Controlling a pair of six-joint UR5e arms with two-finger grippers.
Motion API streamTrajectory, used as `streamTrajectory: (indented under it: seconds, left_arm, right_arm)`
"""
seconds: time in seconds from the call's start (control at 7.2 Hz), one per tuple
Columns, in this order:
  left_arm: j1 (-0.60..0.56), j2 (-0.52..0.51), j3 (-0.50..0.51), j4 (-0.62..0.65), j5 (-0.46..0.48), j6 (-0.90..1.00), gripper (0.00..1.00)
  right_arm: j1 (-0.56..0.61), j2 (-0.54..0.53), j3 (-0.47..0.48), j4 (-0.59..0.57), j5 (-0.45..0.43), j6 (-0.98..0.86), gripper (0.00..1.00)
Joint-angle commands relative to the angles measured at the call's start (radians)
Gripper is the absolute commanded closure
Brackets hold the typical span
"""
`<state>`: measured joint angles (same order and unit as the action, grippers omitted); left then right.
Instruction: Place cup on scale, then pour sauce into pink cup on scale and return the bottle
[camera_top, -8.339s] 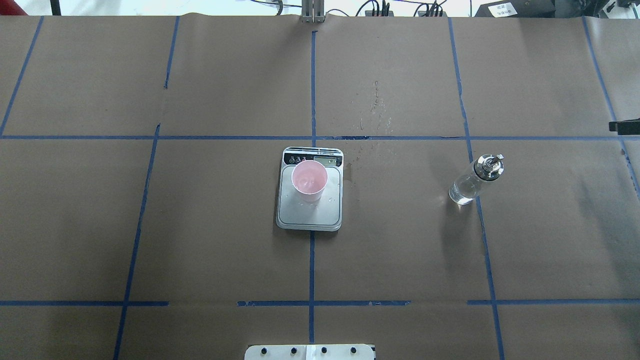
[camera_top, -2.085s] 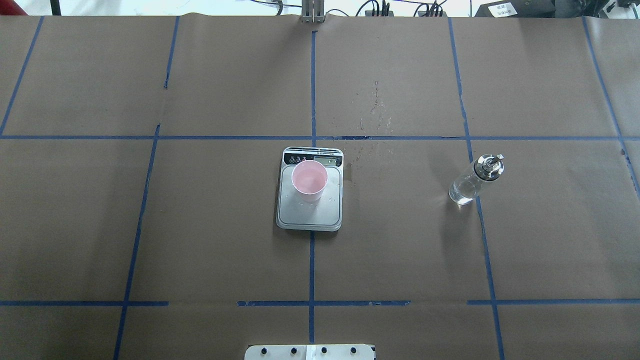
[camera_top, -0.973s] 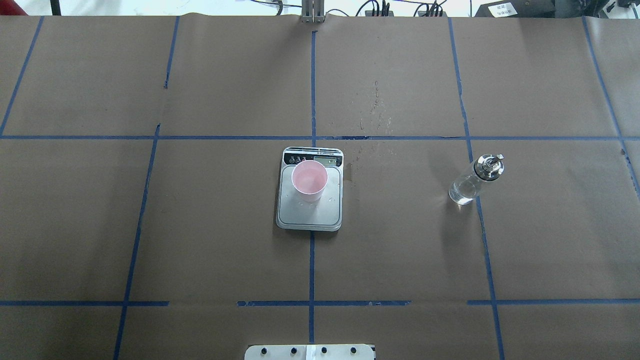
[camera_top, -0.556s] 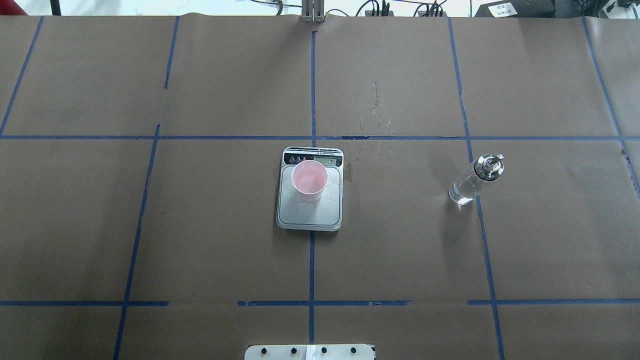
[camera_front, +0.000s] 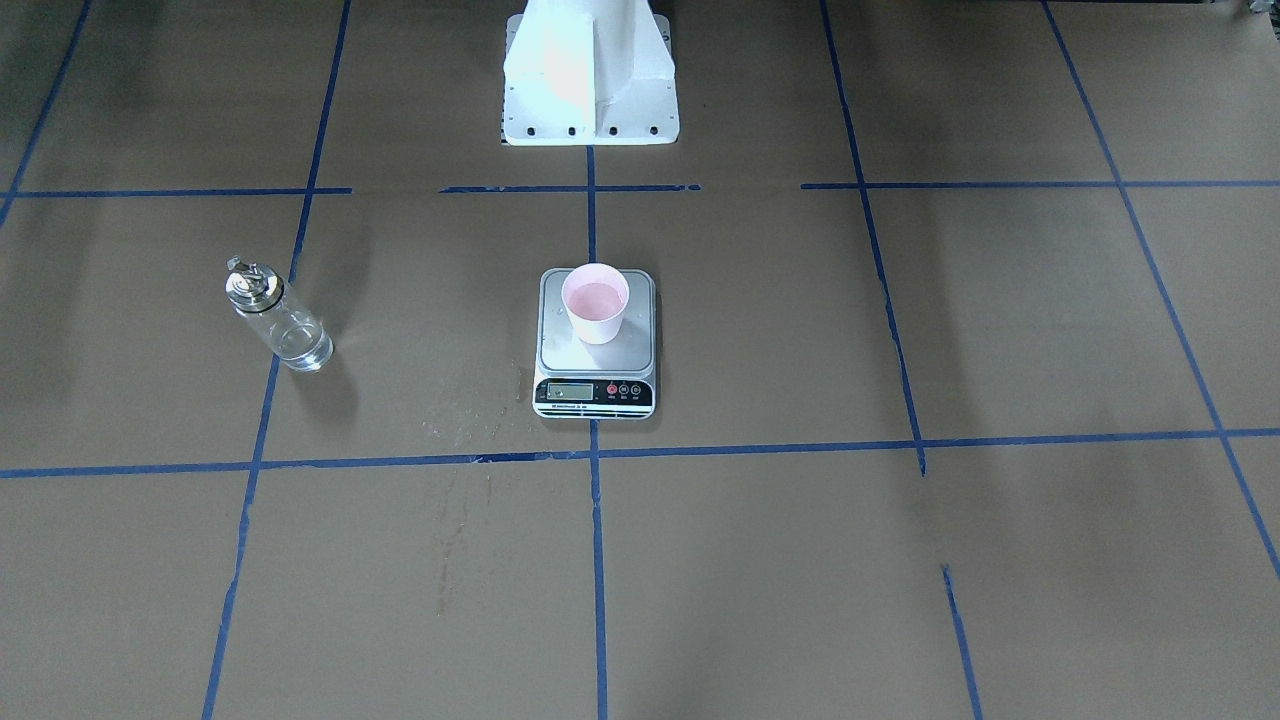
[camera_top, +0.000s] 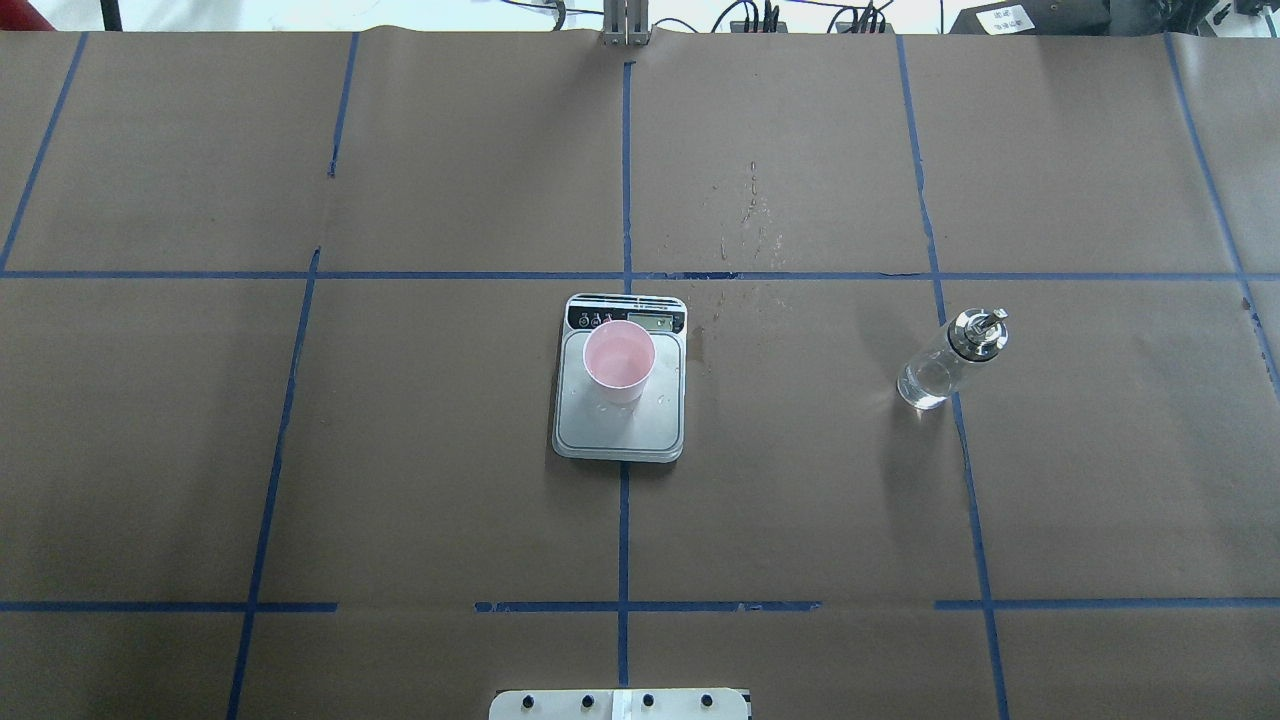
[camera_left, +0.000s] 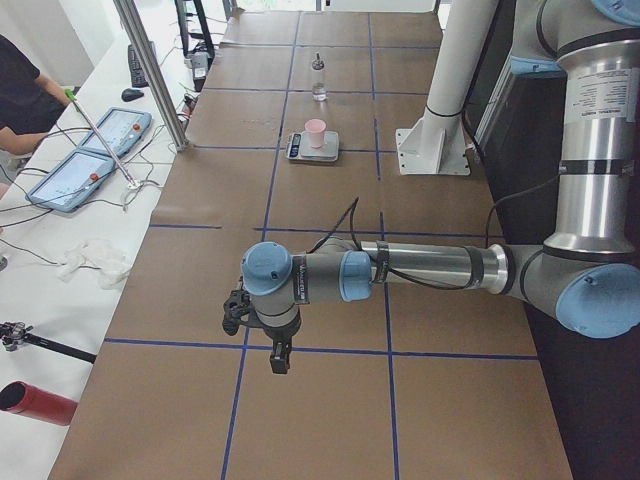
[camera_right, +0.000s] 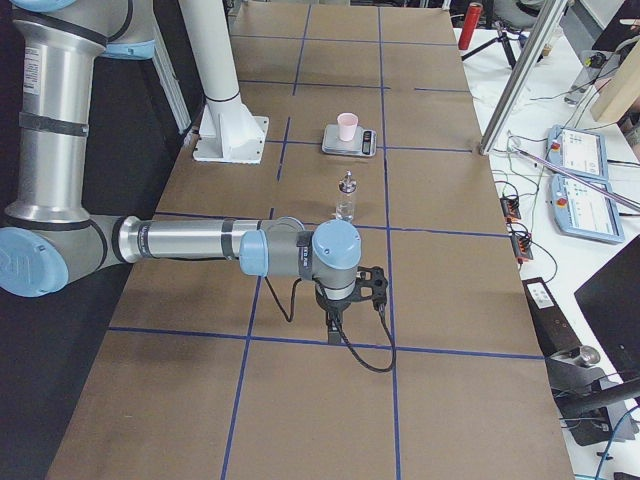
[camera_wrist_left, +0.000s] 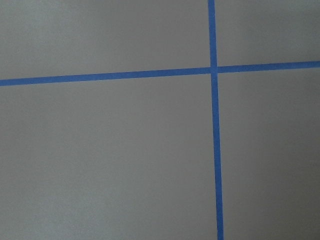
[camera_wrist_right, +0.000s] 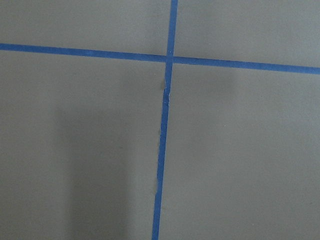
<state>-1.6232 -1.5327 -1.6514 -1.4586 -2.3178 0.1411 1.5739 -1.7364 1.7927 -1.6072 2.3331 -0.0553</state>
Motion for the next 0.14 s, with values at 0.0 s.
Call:
streamTrajectory:
  seconds: [0.0]
  left_arm:
    - [0.0,0.0,-0.001,0.0,-0.005,0.0,0.0]
  right_arm:
    - [0.0,0.0,-0.003,0.001,0.0,0.0,0.0]
